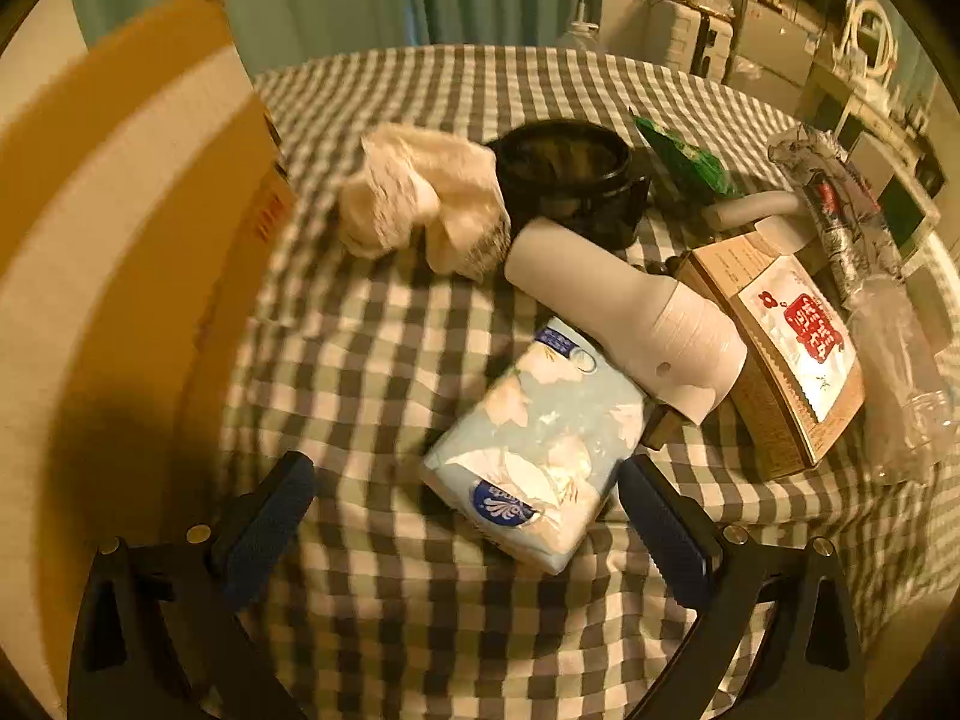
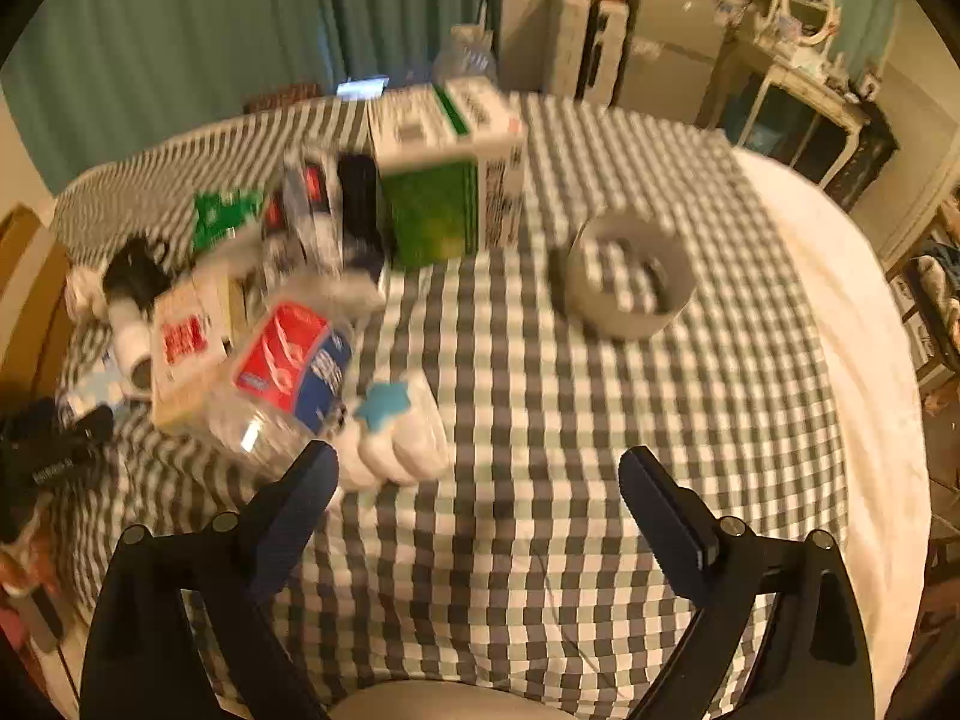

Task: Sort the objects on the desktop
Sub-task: 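Grasp the blue-white tissue pack with the left gripper while the right grasps the star plush toy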

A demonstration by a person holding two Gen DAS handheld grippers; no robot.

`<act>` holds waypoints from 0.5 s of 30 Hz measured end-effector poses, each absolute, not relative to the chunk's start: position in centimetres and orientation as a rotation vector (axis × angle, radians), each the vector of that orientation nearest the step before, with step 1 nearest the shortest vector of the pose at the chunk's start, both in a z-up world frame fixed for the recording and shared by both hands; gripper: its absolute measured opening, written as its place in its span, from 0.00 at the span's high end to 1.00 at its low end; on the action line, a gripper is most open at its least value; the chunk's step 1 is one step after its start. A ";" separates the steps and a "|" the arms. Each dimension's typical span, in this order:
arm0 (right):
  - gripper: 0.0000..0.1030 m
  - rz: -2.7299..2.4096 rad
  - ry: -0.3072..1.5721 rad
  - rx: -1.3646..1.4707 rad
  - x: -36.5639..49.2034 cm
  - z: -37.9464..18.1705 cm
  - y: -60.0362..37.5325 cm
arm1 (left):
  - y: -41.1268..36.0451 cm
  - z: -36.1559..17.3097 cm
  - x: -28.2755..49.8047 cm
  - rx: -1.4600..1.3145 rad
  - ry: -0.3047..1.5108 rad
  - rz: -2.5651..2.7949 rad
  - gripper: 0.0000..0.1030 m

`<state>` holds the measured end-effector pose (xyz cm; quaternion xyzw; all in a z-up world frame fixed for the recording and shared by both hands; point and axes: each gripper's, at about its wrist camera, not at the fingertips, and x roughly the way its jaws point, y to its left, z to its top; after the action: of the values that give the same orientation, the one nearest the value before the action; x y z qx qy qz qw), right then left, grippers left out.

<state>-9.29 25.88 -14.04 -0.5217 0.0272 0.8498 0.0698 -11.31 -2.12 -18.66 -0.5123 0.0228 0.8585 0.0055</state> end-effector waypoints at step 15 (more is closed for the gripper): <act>0.34 2.583 0.172 -1.834 -13.8 -18.9 24.2 | -0.3 -20.5 -10.4 -1.528 0.205 2.626 0.08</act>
<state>-13.78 24.15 -18.90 -0.5782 0.0541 0.8140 -0.0154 -10.41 -0.28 -20.51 -0.5012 0.0673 0.8614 0.0484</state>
